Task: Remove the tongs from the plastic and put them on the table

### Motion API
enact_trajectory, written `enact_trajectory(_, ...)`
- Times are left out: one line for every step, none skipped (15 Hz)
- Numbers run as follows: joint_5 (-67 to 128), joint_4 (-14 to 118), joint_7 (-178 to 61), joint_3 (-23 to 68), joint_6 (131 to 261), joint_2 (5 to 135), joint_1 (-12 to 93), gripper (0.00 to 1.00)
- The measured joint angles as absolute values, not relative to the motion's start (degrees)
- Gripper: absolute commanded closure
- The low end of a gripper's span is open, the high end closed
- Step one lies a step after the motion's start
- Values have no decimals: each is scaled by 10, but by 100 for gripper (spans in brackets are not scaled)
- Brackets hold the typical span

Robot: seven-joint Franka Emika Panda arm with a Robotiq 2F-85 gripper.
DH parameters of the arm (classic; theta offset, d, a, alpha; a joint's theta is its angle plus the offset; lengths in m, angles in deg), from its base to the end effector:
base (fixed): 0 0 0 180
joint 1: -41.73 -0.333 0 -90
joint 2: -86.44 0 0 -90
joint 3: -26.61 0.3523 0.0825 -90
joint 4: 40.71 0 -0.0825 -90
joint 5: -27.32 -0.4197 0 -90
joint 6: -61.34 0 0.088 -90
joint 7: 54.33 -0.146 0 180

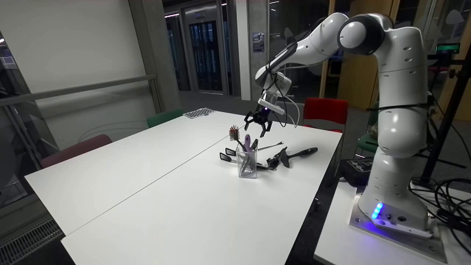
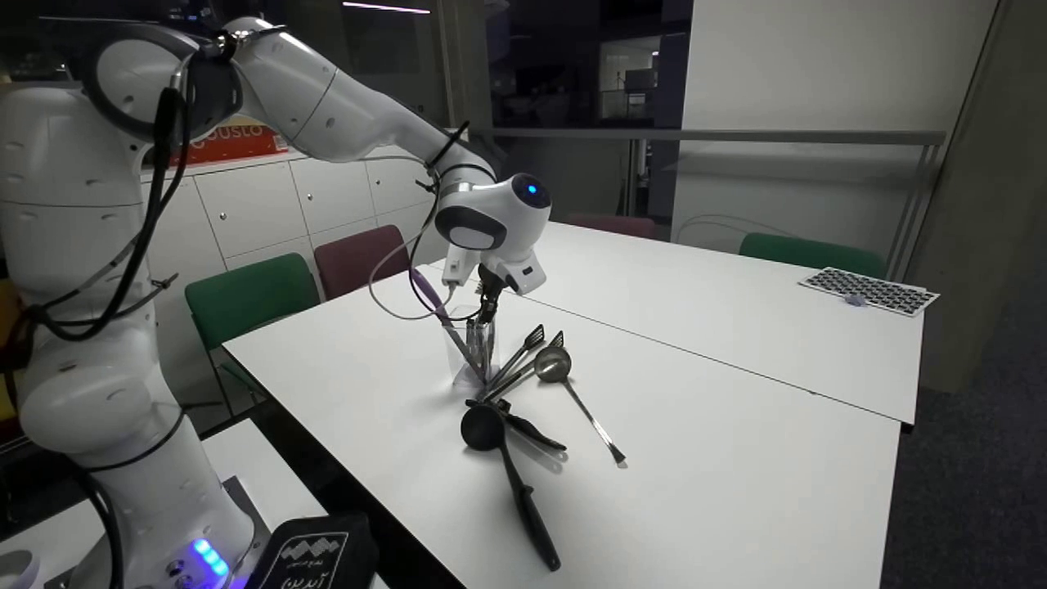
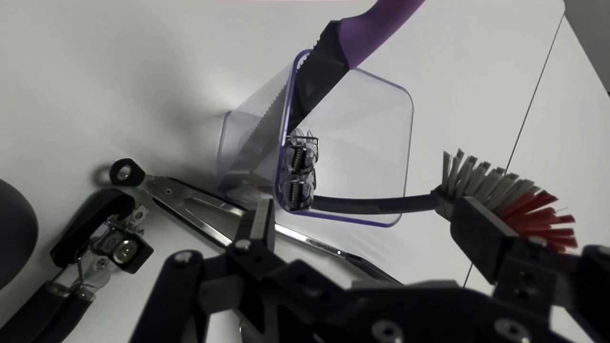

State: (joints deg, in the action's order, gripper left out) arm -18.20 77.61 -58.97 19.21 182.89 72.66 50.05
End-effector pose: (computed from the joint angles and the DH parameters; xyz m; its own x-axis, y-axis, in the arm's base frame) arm 0.5989 -0.1094 0.2926 0.6893 -0.6469 -0.3262 -0.7096 -0.5122 -0.4838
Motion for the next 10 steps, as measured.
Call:
enact_trajectory(-182,776,-589,194,1829,724,500,0)
enact_trajectory(-182,776,-589,195,1829,721,500,0)
enact_trajectory(-182,776,-588,195,1829,718,500,0)
enact_trajectory(-182,776,-587,196,1829,717,500,0)
enact_trajectory(-182,776,-585,196,1829,715,500,0)
enact_trajectory(-182,776,-583,196,1829,713,500,0)
enact_trajectory(-182,776,-581,196,1829,711,500,0)
enact_trajectory(-182,776,-579,196,1829,710,500,0)
enact_trajectory(-182,776,-578,196,1829,708,500,0)
enact_trajectory(-182,776,-577,196,1829,706,500,0)
